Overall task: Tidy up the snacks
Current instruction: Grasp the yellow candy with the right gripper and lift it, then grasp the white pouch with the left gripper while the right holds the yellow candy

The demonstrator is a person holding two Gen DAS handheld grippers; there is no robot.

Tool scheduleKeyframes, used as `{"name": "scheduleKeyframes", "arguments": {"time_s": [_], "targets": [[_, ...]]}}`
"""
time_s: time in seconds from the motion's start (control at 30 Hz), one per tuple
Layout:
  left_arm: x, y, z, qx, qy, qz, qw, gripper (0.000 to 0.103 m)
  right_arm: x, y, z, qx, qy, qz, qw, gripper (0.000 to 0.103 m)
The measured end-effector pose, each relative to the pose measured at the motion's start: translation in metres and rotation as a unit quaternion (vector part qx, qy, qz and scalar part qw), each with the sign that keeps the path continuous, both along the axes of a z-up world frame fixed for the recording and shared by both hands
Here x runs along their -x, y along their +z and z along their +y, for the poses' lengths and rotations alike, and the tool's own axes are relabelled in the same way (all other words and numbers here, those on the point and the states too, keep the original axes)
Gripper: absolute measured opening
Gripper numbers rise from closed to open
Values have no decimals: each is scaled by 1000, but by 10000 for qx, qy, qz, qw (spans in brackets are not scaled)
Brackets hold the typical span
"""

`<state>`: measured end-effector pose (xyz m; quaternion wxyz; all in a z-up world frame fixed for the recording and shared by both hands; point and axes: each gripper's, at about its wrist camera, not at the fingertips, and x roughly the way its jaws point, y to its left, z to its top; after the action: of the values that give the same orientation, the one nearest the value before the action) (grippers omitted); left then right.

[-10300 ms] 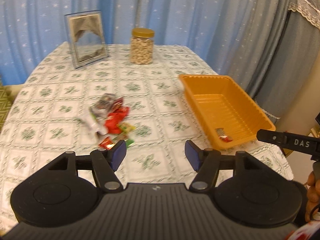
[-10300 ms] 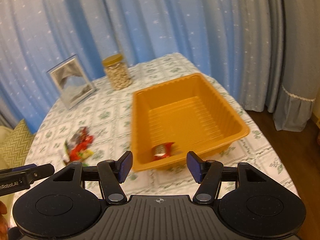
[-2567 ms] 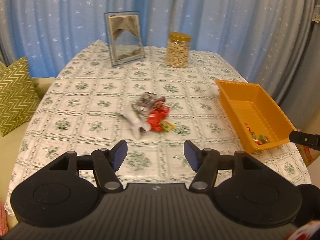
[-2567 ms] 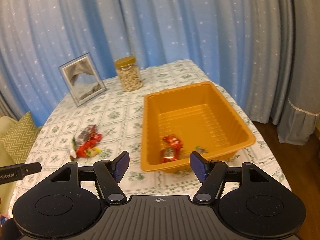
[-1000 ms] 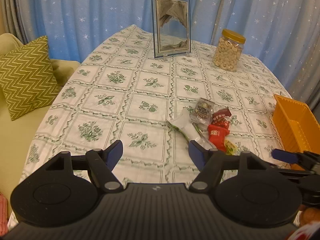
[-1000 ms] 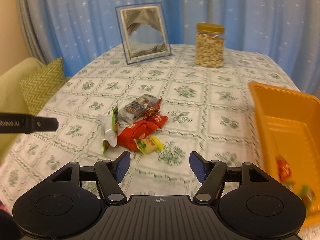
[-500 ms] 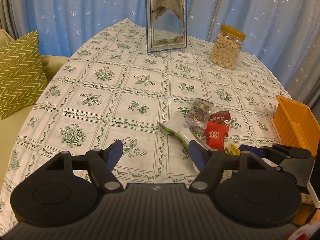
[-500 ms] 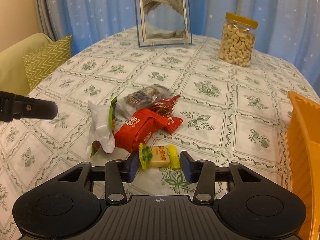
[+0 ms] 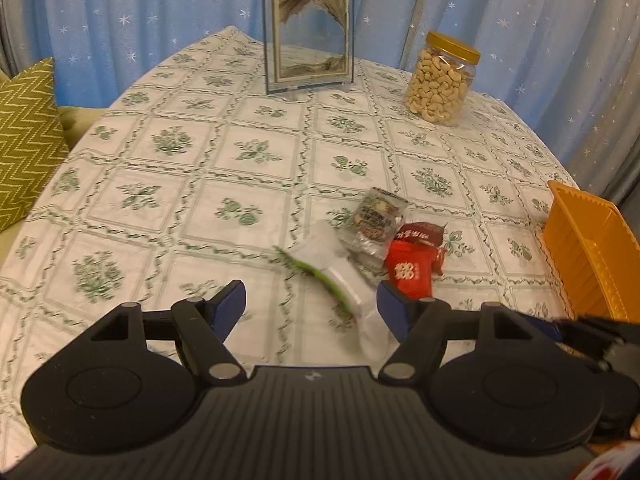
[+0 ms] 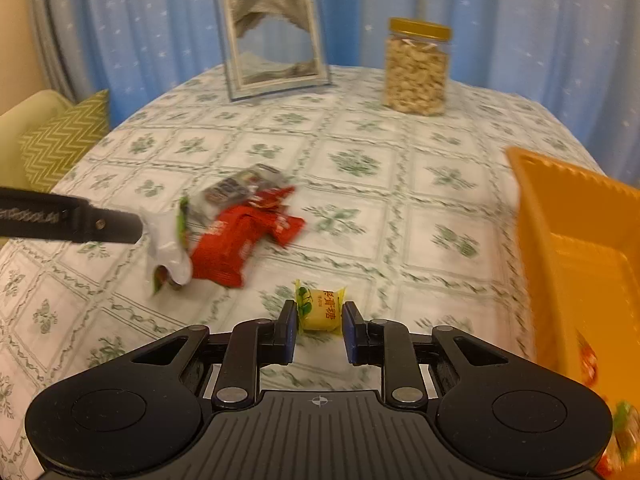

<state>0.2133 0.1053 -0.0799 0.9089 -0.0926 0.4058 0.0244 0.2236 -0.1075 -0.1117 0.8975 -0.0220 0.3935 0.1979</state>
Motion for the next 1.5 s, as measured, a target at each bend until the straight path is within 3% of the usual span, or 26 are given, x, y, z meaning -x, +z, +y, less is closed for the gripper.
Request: {"name": "scheduleKeyframes", "arguments": {"time_s": [0.2, 0.33, 0.43, 0.5, 0.57, 0.63, 0.83, 0.9, 0.97, 1.5], "targets": [[-26, -16, -9, 77, 133, 50, 9999, 67, 7, 0, -5, 122, -86, -89, 9998, 24], [-38, -25, -13, 63, 162, 147, 9997, 47, 11, -3, -2, 220, -25, -204, 9995, 24], [-38, -25, -17, -110, 59, 133, 9998, 45, 13, -4, 0, 303, 34, -269, 9992, 25], [-35, -24, -18, -208, -39, 138, 9997, 44, 13, -4, 0, 369, 52, -300, 9989, 32], [-31, -23, -18, -295, -149, 141, 9994, 40, 11, -7, 0, 370, 32, -273, 9989, 49], [-26, -21, -17, -356, -238, 150, 9990, 39, 8, -9, -2, 236, -2, -189, 9995, 50], [-12, -21, -17, -472, -395, 138, 9980, 37, 2, -12, -2, 66, -58, -233, 9997, 49], [-9, -20, -19, -490, -412, 151, 9978, 36, 3, -11, 0, 86, -32, -251, 9996, 41], [-6, -19, -21, -520, -434, 154, 9976, 34, 5, -9, 2, 167, 19, -263, 9995, 25], [49, 5, -34, -448, -498, 107, 9977, 28, 58, 26, -28, -171, -396, -156, 9989, 24]]}}
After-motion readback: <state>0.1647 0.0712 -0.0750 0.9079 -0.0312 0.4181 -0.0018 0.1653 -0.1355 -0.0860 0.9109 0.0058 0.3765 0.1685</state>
